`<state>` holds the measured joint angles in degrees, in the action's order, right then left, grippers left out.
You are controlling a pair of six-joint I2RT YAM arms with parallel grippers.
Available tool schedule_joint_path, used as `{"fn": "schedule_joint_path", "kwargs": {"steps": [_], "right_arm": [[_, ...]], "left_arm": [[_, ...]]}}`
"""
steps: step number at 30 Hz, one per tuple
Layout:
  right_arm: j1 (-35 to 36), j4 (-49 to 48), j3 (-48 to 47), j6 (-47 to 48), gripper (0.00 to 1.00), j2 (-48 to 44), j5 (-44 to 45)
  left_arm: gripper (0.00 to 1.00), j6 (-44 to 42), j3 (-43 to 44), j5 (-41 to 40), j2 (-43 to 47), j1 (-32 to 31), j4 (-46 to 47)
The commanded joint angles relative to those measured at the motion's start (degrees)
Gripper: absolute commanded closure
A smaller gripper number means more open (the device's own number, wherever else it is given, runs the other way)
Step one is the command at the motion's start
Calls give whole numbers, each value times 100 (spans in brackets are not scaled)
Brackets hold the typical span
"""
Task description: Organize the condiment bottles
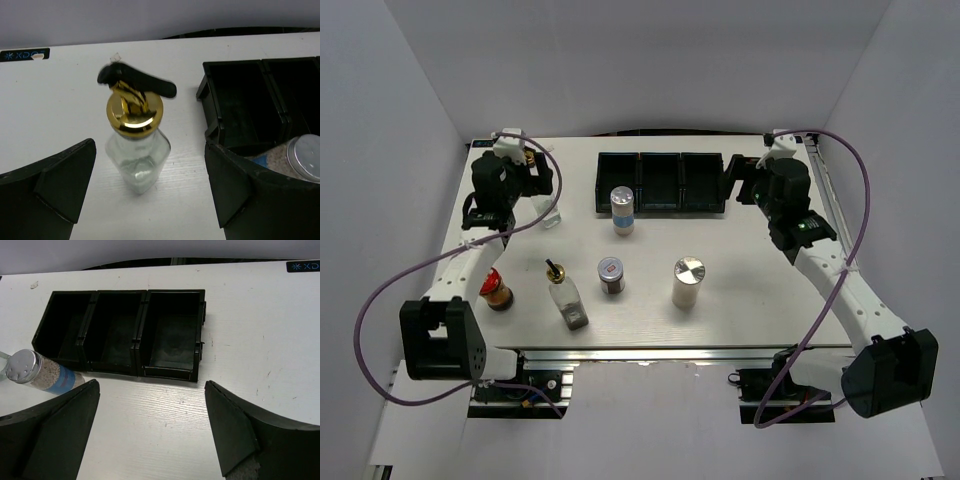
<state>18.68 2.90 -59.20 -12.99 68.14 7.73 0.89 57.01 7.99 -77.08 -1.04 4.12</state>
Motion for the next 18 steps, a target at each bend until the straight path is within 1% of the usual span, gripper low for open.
{"fn": "schedule_joint_path", "kwargs": {"steps": [1,5,9,12,14,15,16,18], "right_arm": [[-48,-228,-329,174,11,85,133],[-66,-228,-399,253,11,164,159],[-83,-228,-382,333,11,191,360],[-75,-211,-399,420,11,217,475],[-83,-158,-408,455,11,226,537],[-83,-149,-408,473,11,226,572],[-83,-114,-408,482,11,235,598],[-83,-88,-408,500,11,209,660]], "left_arm": [[2,-9,371,10,-254,-2,493],[3,-35,556,62,-615,-10,581],[12,-71,618,106,-817,-19,642],[23,-88,583,63,-844,-63,766],[32,-282,583,-51,-879,-81,766],[37,-291,591,-95,-896,-72,757],[45,-299,635,-131,-940,-81,713],[56,-317,671,-192,-976,-81,634]]}}
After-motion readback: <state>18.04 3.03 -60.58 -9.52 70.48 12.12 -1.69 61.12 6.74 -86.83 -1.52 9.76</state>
